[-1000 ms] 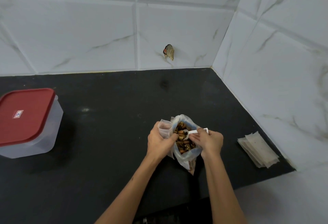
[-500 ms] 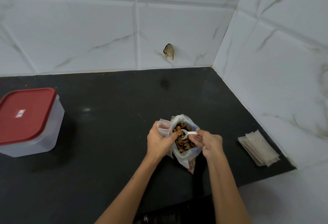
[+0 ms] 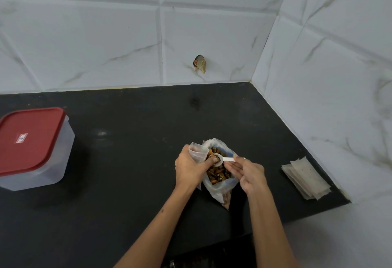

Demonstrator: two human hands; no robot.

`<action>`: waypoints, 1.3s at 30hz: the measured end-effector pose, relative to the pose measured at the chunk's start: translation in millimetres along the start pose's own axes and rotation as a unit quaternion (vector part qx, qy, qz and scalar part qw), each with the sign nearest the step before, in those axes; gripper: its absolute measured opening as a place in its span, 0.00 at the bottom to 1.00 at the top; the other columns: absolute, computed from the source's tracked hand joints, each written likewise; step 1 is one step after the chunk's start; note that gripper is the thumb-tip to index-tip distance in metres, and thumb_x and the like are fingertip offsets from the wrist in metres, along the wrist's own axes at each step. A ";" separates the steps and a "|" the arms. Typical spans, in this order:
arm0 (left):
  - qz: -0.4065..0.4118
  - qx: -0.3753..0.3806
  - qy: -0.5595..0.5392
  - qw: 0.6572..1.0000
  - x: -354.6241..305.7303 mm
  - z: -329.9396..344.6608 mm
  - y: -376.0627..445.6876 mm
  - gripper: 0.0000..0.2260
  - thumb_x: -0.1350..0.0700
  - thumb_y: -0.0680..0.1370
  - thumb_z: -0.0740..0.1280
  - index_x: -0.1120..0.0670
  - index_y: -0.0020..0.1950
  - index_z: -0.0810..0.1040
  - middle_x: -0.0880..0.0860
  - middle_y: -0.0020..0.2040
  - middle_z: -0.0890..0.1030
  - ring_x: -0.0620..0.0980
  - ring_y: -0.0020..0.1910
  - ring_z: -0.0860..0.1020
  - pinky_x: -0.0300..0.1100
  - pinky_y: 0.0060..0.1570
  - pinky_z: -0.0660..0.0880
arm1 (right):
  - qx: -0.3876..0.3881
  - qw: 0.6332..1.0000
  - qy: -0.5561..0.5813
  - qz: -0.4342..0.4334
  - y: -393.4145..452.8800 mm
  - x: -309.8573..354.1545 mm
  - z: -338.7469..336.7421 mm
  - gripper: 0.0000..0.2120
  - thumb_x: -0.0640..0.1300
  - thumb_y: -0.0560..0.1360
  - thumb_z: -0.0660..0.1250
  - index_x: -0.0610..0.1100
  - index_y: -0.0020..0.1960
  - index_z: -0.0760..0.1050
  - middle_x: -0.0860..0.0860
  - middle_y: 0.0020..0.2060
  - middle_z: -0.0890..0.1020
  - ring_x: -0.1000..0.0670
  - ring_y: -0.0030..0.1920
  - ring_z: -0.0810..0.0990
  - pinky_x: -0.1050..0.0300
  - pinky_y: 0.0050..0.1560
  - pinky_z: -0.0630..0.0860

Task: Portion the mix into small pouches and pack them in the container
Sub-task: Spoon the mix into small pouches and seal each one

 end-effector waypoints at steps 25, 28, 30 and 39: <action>0.116 -0.028 0.223 0.967 -48.6 -9.1 -17.7 0.13 0.49 0.72 0.71 0.51 0.50 0.70 0.47 0.44 0.76 0.47 0.44 0.77 0.45 0.44 0.78 | -0.027 0.995 0.096 -0.012 -30.9 24.6 -17.8 0.02 0.32 0.75 0.66 0.36 0.47 0.74 0.37 0.44 0.81 0.44 0.44 0.83 0.50 0.43 0.80; 0.104 0.012 0.249 0.963 -56.2 -1.9 -19.6 0.16 0.47 0.71 0.71 0.52 0.51 0.70 0.48 0.45 0.77 0.47 0.44 0.78 0.42 0.42 0.76 | -0.025 0.994 0.103 -0.040 -40.8 38.6 -14.6 0.04 0.33 0.75 0.67 0.37 0.49 0.75 0.38 0.43 0.82 0.45 0.44 0.84 0.53 0.42 0.81; 0.092 0.037 0.256 0.961 -59.6 3.6 -20.1 0.18 0.47 0.71 0.72 0.52 0.53 0.70 0.49 0.47 0.77 0.47 0.45 0.77 0.40 0.42 0.74 | -0.023 0.992 0.107 -0.064 -47.9 46.8 -11.8 0.04 0.33 0.75 0.67 0.36 0.50 0.76 0.39 0.42 0.83 0.46 0.43 0.84 0.55 0.39 0.83; 0.045 0.080 0.205 0.974 -72.8 12.9 -17.4 0.19 0.51 0.69 0.74 0.50 0.52 0.67 0.47 0.46 0.74 0.47 0.46 0.76 0.40 0.41 0.73 | -0.038 0.978 0.037 -0.200 -66.6 54.0 -0.7 0.01 0.36 0.75 0.69 0.38 0.45 0.78 0.42 0.38 0.84 0.49 0.37 0.86 0.58 0.38 0.83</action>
Point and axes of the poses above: each hand's wrist, its own y-axis towards the middle knuckle, its own z-axis out of the palm, x = y × z, the point moved 2 cm from there along y, towards the middle knuckle
